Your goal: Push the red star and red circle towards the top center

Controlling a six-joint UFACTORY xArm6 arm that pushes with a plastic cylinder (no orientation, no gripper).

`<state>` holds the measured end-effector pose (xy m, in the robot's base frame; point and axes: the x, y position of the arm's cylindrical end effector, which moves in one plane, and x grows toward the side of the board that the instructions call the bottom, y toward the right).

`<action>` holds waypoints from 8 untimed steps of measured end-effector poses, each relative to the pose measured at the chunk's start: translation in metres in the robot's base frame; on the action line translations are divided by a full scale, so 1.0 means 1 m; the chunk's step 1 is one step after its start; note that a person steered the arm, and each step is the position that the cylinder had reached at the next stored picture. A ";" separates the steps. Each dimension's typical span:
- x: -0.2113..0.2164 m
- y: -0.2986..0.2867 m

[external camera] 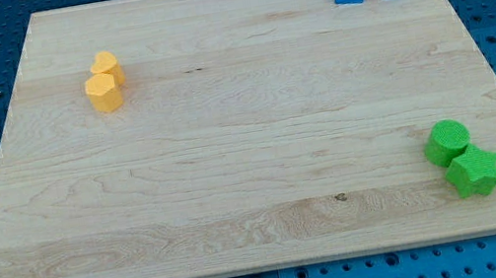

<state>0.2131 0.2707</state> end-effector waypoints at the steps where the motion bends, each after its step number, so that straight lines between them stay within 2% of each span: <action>1: 0.000 0.000; 4: 0.007 -0.042; 8: 0.007 -0.140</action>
<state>0.2200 0.1304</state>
